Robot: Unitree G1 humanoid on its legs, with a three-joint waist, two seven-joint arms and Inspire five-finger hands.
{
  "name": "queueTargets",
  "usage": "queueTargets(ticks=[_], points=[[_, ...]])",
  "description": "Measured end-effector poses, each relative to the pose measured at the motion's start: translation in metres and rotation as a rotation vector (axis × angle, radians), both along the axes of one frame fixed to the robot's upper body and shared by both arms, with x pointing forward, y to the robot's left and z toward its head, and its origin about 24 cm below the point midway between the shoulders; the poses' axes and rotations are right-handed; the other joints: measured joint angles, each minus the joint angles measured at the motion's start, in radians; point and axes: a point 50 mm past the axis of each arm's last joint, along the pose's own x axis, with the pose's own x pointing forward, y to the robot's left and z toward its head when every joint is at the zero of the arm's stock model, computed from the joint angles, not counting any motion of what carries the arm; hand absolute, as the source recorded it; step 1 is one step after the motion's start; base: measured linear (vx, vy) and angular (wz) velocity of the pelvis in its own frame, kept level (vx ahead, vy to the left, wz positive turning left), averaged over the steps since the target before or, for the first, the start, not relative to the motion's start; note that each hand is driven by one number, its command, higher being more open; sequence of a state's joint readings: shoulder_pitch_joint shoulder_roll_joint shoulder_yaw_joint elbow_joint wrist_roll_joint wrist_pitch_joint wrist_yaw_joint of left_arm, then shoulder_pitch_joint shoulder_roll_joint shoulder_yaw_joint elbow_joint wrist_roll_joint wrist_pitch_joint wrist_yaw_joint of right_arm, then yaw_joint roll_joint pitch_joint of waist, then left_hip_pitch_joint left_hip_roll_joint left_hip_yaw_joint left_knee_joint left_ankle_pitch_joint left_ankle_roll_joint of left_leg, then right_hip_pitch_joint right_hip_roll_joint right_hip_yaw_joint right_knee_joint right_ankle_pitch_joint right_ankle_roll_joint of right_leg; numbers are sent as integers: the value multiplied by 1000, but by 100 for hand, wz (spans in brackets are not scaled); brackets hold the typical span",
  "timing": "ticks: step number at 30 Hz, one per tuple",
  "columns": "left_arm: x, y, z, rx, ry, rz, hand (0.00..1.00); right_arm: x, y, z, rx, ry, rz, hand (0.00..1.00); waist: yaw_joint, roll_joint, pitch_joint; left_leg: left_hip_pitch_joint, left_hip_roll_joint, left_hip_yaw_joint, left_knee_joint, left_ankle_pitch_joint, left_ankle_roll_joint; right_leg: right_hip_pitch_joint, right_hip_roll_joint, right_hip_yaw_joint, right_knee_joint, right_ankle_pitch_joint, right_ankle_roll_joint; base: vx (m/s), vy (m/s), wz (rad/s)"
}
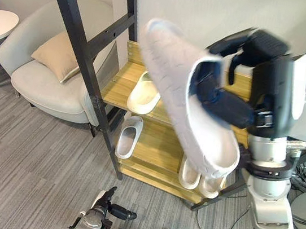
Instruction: Organize the slippers on the shoe rack
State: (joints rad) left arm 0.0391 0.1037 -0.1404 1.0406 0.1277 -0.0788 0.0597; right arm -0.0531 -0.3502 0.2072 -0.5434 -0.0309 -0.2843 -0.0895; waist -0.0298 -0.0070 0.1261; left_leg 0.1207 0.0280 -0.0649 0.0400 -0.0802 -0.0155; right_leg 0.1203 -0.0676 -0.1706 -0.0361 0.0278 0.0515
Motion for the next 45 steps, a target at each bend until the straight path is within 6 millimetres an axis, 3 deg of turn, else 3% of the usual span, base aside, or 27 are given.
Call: queueTargets(ticks=[4, 9, 13, 15, 16, 18, 19, 21, 28, 31, 39, 45], points=[[4, -3, 0, 2, -1, -34, 100, 5, 22, -50, -40, 285, 175, 0, 18, 2, 1, -1, 0, -12, 1, 0, 0, -1, -2, -12, 14, -11, 1, 8, -7, 8], [6, -6, 1, 0, -10, -53, 100, 2, 31, -97, -125, 532, 249, 0, 25, 9, 5, -27, -3, -31, 2, 1, 0, -25, -7, -31, 45, -33, 2, 5, -8, 12], [17, -7, 4, 2, -35, -72, 100, 3, 31, -112, -173, 594, 258, 0, 28, 16, 45, -104, -14, -58, 65, 1, -5, -117, -27, -50, 159, -80, 0, 0, -13, 22], [35, -9, 11, 6, -86, -90, 100, 13, 29, -118, -216, 608, 238, 0, 41, 29, 118, -197, -26, -79, 200, -35, -22, -202, -53, -60, 306, -137, -8, -98, -17, 30], [37, -9, 12, 6, -91, -92, 100, 14, 29, -118, -221, 606, 235, 0, 42, 31, 125, -209, -27, -81, 217, -40, -23, -213, -54, -60, 323, -142, -9, -167, -18, 15], [63, -10, 24, 8, -175, -92, 100, 31, 29, -112, -293, 560, 200, 0, 53, 52, 201, -371, -35, -86, 410, -114, -28, -371, -80, -67, 528, -220, -23, -220, -49, 17], [65, -10, 25, 8, -179, -91, 100, 32, 29, -112, -296, 559, 197, 0, 53, 53, 203, -383, -36, -87, 421, -120, -30, -383, -82, -68, 539, -225, -23, -213, -74, 22], [81, -9, 35, -10, -244, -56, 100, 39, 27, -114, -369, 541, 127, 0, 58, 59, 243, -511, -49, -104, 570, -173, -39, -501, -107, -75, 690, -293, -32, -220, -73, 22], [109, -7, 57, -69, -389, 47, 100, 45, 16, -109, -441, 456, -55, 0, 66, 59, 284, -761, -71, -135, 810, -236, -66, -736, -156, -92, 949, -388, -52, -127, -56, 17], [116, -5, 66, -84, -439, 99, 100, 50, 7, -99, -399, 398, -167, 0, 74, 56, 289, -835, -73, -134, 904, -273, -72, -806, -169, -89, 1042, -423, -63, -13, -2, 0], [121, -4, 75, -112, -502, 168, 100, 49, -11, -58, -258, 183, -446, 0, 84, 52, 297, -911, -61, -131, 1022, -315, -77, -873, -176, -93, 1157, -477, -73, -4, 7, 2], [122, -7, 80, -127, -530, 168, 100, 49, -21, -50, -214, 132, -584, 0, 102, 50, 296, -939, -47, -131, 1047, -323, -81, -902, -168, -95, 1179, -484, -77, 14, 2, -5]])
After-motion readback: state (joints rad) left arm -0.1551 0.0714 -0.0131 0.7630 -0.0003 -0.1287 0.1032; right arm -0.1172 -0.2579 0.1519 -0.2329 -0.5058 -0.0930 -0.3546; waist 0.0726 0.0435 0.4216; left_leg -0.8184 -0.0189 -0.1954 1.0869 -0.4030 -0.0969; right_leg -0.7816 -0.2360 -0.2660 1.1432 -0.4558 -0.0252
